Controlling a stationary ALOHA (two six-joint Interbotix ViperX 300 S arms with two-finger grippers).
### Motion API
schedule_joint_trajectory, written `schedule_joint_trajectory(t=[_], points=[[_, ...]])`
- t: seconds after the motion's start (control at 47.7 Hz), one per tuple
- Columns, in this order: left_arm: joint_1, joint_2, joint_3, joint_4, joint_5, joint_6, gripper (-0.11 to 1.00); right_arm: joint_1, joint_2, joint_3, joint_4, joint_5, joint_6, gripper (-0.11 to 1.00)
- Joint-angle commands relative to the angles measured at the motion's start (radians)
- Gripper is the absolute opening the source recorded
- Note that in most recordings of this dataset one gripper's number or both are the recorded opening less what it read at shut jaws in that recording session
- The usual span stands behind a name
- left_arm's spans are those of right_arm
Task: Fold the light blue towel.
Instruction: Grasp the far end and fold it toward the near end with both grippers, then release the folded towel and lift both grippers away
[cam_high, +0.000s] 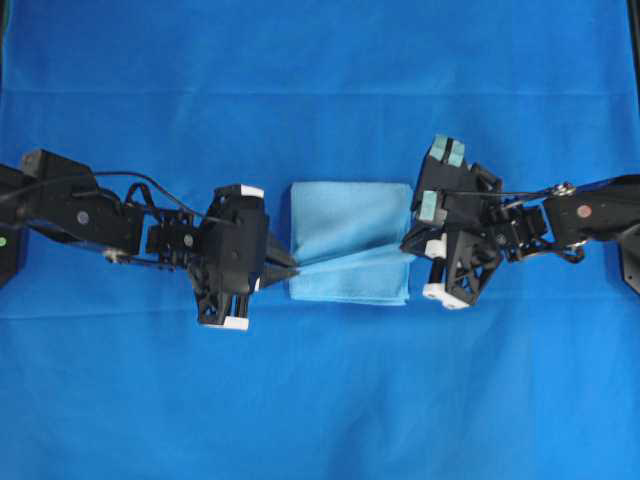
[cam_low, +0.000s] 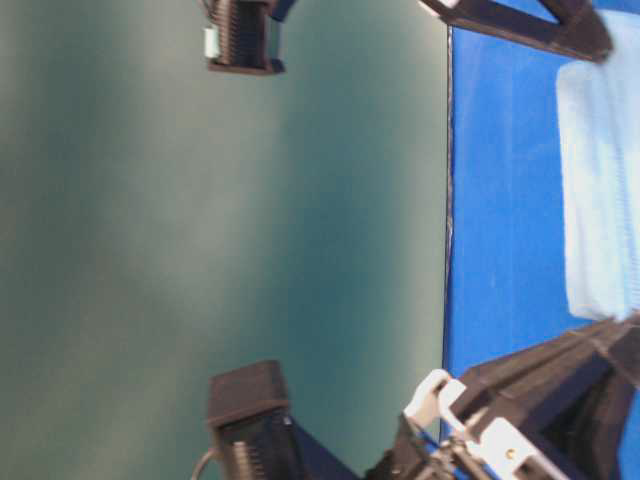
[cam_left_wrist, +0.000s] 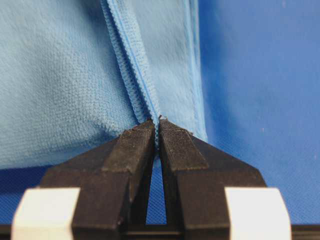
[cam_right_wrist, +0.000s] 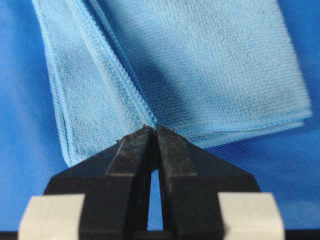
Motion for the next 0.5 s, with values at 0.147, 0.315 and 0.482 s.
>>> schedule_joint_trajectory(t=[0.147, 0.315, 0.482], points=[[-0.023, 0.014, -0.008, 0.000, -0.038, -0.005, 0.03, 0.003, 0.023, -0.009, 0.002, -0.026, 0.000, 0.03], [-0.023, 0.014, -0.011, 0.000, -0.058, -0.005, 0.03, 0.003, 0.023, -0.011, 0.002, -0.023, 0.000, 0.03], [-0.023, 0.014, -0.021, 0.000, -0.086, -0.005, 0.05, 0.003, 0.023, -0.015, 0.002, -0.021, 0.002, 0.30]])
